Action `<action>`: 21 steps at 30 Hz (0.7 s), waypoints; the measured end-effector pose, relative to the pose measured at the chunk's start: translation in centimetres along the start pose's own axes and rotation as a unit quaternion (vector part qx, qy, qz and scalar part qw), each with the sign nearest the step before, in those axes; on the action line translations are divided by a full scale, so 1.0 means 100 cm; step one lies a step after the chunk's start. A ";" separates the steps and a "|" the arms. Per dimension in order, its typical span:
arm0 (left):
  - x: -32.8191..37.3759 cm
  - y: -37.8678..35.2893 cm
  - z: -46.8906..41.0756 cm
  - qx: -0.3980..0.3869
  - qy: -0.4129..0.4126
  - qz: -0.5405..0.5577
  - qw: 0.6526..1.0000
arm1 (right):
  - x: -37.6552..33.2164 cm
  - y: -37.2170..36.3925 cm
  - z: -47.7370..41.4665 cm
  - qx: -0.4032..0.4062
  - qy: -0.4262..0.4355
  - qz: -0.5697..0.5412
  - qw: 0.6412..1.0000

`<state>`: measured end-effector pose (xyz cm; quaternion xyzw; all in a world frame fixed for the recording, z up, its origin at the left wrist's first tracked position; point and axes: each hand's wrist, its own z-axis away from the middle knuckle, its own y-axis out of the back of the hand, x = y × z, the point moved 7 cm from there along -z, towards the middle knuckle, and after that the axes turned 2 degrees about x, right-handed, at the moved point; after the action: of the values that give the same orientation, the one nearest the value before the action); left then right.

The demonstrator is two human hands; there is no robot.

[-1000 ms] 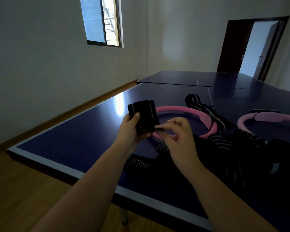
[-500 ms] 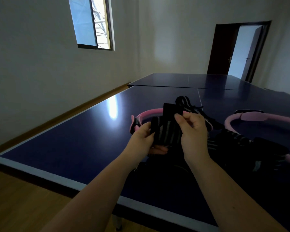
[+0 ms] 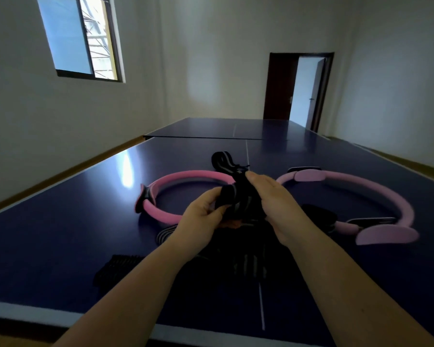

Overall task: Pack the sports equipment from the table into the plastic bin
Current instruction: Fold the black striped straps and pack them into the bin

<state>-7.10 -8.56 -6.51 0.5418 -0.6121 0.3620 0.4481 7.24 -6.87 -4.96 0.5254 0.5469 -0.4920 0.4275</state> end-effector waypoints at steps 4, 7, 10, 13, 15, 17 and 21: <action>0.019 -0.025 -0.010 0.024 -0.120 -0.167 0.978 | 0.003 0.035 0.000 0.026 -0.063 -0.001 0.998; 0.032 -0.048 -0.013 0.056 -0.180 -0.193 0.963 | 0.003 0.060 -0.001 0.036 -0.097 0.051 0.993; 0.035 -0.070 -0.016 0.032 -0.222 -0.196 0.955 | 0.000 0.073 0.000 0.022 -0.088 -0.022 0.996; 0.034 -0.084 -0.025 0.001 -0.225 -0.211 0.951 | -0.001 0.092 -0.004 0.041 -0.037 -0.084 0.995; 0.030 -0.084 -0.031 0.010 -0.189 -0.182 0.965 | -0.003 0.111 -0.006 0.100 -0.012 -0.037 0.994; 0.023 -0.078 -0.037 0.052 -0.135 -0.138 0.980 | -0.004 0.131 -0.007 0.154 0.000 0.044 0.987; -0.001 -0.070 -0.047 0.074 -0.017 -0.100 0.992 | 0.000 0.142 -0.016 0.140 -0.004 0.284 0.949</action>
<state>0.56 -5.22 -5.33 0.6380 -0.5337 0.3503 0.4305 21.44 -5.76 -5.98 0.7115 0.2986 -0.4245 0.4738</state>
